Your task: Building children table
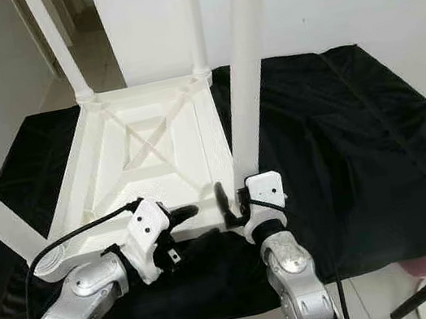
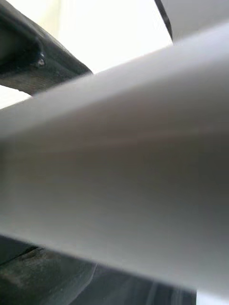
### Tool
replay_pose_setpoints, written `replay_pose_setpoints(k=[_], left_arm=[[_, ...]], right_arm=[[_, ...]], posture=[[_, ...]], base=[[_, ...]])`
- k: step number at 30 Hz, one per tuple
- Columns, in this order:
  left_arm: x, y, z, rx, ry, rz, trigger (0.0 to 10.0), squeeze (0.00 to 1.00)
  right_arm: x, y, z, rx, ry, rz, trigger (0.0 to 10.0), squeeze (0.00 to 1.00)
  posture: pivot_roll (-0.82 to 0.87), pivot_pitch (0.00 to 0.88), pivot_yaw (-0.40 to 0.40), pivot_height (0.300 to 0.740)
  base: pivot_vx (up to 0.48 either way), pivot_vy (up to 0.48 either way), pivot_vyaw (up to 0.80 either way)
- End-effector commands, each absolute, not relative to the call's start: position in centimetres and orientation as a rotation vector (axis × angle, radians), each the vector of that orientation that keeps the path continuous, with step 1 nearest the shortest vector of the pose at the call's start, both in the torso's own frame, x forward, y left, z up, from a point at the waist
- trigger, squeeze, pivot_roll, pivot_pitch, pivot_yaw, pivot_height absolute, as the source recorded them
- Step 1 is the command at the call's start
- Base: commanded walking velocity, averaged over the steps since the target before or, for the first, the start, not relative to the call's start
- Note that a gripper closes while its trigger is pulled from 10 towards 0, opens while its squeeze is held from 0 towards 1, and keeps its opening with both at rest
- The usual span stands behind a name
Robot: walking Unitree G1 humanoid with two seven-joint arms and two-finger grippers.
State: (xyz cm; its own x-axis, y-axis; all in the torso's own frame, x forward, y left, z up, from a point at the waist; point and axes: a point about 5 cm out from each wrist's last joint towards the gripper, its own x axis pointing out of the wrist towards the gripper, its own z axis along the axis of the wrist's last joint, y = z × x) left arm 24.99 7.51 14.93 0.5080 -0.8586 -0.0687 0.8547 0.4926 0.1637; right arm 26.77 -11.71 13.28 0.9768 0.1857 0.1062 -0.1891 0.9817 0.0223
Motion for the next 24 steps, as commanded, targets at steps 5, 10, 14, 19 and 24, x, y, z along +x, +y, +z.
replay_pose_setpoints(k=[5,10,14,19,24], left_arm=[[25.30,7.94,15.29,0.206,-0.020,-1.037,10.0,0.00],[24.96,8.06,15.08,0.220,-0.017,-1.045,10.0,0.00],[24.98,8.29,15.08,0.222,-0.013,-1.043,10.0,0.00],[25.05,8.44,15.16,0.228,-0.010,-1.043,10.0,0.00],[25.15,8.52,15.14,0.234,-0.006,-1.049,10.0,0.00]], right_arm=[[26.57,-11.81,13.33,0.031,-0.108,0.205,10.0,0.00],[26.47,-11.68,13.45,0.023,-0.112,0.233,10.0,0.00],[26.54,-11.91,13.47,0.004,-0.113,0.233,10.0,0.00],[26.56,-11.80,13.55,0.020,-0.120,0.248,10.0,0.00],[26.68,-11.89,13.57,0.007,-0.121,0.253,10.0,0.00]], posture=[[-0.07,0.036,0.074,0.740],[-0.07,0.048,0.078,0.740],[-0.06,0.051,0.079,0.740],[-0.06,0.051,0.083,0.740],[-0.06,0.052,0.088,0.740]], base=[[0.000,0.000,0.00],[0.000,0.000,0.00],[0.000,0.000,0.00],[0.000,0.000,0.00],[0.000,0.000,0.00]])
